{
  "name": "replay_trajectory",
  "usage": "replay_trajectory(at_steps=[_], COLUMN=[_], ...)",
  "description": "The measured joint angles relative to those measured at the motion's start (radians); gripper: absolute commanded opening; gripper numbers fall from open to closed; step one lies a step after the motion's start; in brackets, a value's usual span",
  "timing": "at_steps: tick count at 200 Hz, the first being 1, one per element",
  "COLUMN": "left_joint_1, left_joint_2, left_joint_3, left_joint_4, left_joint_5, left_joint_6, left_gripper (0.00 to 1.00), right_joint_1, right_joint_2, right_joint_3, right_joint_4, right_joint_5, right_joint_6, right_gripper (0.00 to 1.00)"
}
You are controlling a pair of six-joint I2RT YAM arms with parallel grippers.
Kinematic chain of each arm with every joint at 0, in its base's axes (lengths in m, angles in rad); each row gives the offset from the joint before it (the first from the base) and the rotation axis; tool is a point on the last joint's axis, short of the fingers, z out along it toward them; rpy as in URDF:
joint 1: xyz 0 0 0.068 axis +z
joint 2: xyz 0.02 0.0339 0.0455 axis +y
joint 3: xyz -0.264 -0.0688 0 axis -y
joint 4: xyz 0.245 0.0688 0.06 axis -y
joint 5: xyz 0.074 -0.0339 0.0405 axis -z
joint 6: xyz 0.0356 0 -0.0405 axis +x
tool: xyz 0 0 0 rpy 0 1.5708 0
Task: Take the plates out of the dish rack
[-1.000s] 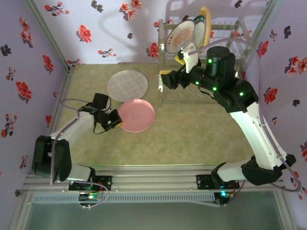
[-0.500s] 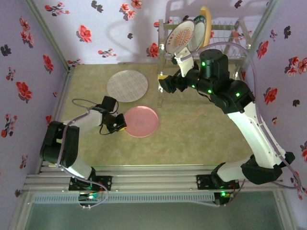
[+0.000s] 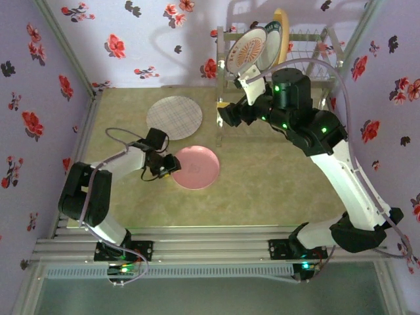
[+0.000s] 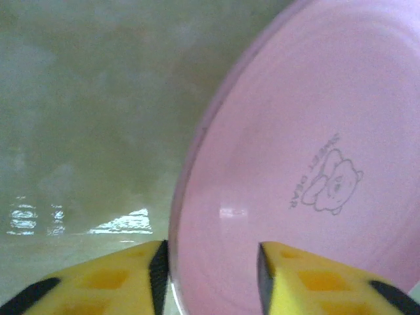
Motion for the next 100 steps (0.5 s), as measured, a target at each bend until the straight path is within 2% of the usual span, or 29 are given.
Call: replay_trajectory(at_steps=[33,68,82,100], left_joint_1=[-0.011,-0.015,-0.016,-0.018], left_joint_2=[0.0,-0.015,-0.035,-0.072], left_joint_3=[0.031,0.05,0.062,0.087], left_joint_4=[-0.024,-0.048,-0.065,-0.092], left_joint_5=[-0.015,-0.026,-0.034,-0.044], left_joint_6=[0.003,0.002,0.002,0.002], left_gripper=[0.61,0.7,0.74,0.77], right_joint_1=[0.0,-0.001,-0.02,-0.076], right_joint_2=[-0.009,-0.018,0.0,0.042], right_joint_3=[-0.019,-0.013,0.025,0.114], right_joint_4=[0.057,0.185,0.223,0.248], right_joint_5=[0.182,0.462,0.567,0.64], right_joint_6=[-0.02,-0.082,-0.103,-0.095], right_gripper=[0.89,0.94,0.95,0.96])
